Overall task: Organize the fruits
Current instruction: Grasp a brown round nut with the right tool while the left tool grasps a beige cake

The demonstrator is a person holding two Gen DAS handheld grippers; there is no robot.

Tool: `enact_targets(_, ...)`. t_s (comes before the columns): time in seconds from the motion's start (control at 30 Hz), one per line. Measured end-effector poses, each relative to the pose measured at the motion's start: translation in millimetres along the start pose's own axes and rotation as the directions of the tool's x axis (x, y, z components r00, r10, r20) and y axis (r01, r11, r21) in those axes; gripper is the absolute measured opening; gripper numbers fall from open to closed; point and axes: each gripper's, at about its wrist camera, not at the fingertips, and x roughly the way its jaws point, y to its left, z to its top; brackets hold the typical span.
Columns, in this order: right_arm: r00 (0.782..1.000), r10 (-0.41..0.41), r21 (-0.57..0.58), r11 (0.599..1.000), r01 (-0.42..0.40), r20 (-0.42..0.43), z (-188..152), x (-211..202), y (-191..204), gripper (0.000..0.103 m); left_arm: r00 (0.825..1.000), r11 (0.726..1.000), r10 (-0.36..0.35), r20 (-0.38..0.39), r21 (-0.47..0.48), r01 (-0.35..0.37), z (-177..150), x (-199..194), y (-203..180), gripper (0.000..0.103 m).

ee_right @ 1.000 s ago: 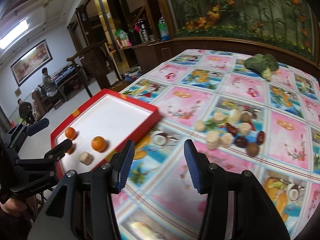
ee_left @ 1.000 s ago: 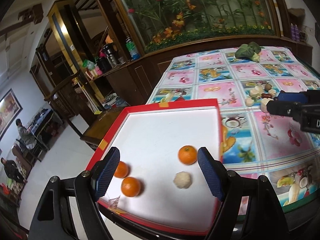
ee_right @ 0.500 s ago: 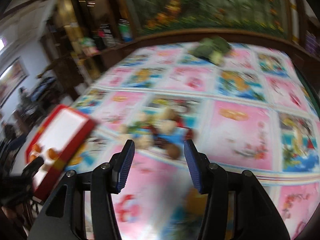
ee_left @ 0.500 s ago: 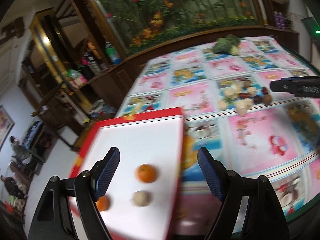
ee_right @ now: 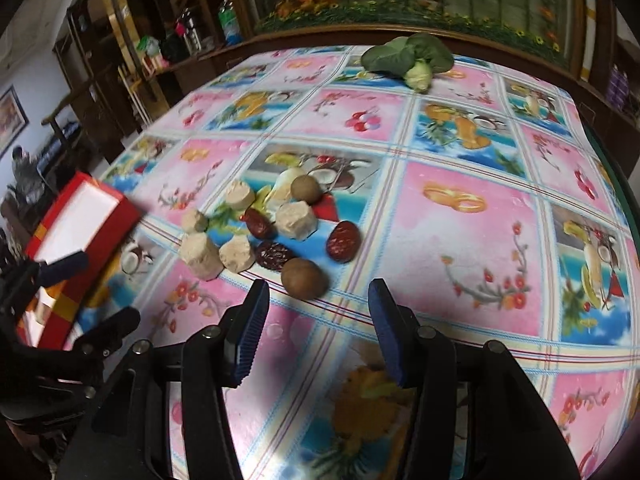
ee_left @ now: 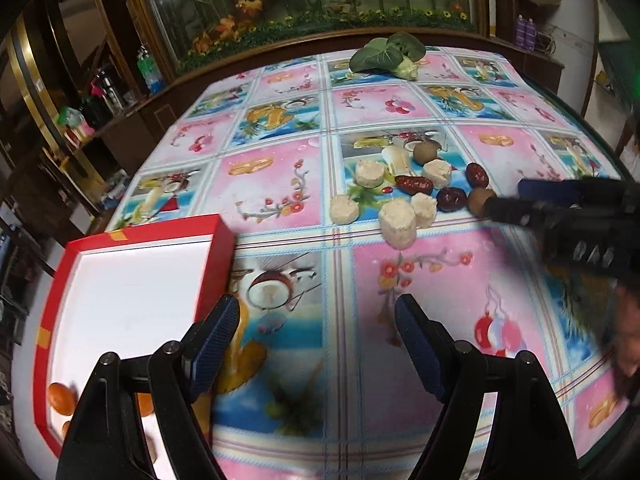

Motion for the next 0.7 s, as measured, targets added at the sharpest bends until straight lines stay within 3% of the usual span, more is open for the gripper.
enact_targets(0.3,0.998,-0.055,-0.035,0.998,0.056,0.01,3,15,7,0.036,0.995,0.996,-0.083,-0.047,-0.017,0.082,18,18,-7,0.08)
enact_targets(0.37,0.997,-0.081,-0.051,0.995,0.082,0.014,2,15,9,0.026,0.995,0.996,-0.087,-0.051,-0.018,0.086,20,21,-9,0.08)
enact_targets(0.7,0.998,-0.026,0.045,0.999,0.024,0.049,8,-4,-12,0.025,0.992,0.993,-0.114,-0.051,-0.003,0.114,34,35,-26,0.079)
